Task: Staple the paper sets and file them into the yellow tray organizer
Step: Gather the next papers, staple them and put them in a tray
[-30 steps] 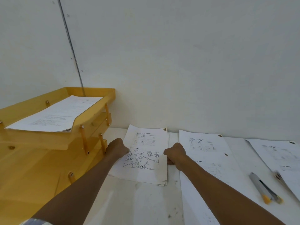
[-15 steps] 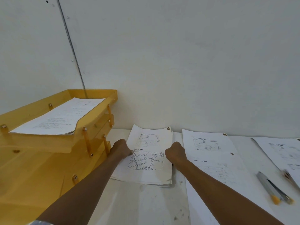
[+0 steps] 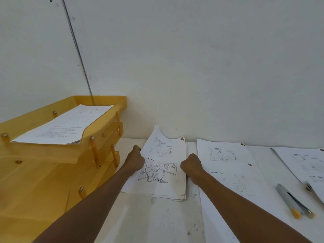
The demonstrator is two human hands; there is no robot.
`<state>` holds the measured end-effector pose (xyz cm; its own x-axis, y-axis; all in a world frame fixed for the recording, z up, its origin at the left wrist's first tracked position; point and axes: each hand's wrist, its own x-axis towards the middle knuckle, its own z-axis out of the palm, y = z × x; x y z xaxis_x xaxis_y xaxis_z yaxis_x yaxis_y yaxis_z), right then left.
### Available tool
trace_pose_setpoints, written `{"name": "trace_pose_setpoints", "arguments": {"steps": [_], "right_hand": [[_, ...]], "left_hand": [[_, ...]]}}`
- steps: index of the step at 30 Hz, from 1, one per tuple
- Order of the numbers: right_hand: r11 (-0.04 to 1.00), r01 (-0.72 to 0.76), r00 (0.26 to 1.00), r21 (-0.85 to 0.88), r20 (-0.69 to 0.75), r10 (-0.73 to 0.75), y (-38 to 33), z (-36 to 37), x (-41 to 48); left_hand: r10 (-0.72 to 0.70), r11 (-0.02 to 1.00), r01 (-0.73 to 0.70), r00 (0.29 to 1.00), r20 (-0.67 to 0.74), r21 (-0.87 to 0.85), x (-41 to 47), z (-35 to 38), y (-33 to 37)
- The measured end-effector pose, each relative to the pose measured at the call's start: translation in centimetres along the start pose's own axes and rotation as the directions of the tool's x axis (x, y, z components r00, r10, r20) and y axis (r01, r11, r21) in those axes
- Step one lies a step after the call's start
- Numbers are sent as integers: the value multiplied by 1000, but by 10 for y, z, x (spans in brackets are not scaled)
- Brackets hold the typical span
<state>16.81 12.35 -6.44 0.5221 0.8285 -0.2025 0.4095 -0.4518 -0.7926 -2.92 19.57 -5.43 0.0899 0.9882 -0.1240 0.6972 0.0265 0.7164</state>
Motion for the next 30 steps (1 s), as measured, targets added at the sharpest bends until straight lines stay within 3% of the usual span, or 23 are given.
{"name": "trace_pose_setpoints", "arguments": {"steps": [7,11,14,17,22,30], "right_hand": [[948,-70,993,310,108,38,3,-6,-13],[833,18,990,553,109,-94,-15,-25,-32],[801,273,955,533,-50,-292,-32,-40,-51],[779,414,905,472,-122,-407,-43,-48,-71],[766,446,891,463,-153,-427,-34,-53,-96],[778,462,882,425,-130,-453,-26,-46,-113]], "left_hand": [[87,914,-78,996,3,-398,-25,-27,3],[205,841,-195,978,-35,-505,-44,-47,6],[271,796,-284,957,-103,-534,-55,-59,14],[306,744,-354,934,-183,-567,-70,-66,23],[298,700,-396,918,-261,-594,-98,-55,19],[149,710,-263,963,-226,-653,-113,-35,14]]}}
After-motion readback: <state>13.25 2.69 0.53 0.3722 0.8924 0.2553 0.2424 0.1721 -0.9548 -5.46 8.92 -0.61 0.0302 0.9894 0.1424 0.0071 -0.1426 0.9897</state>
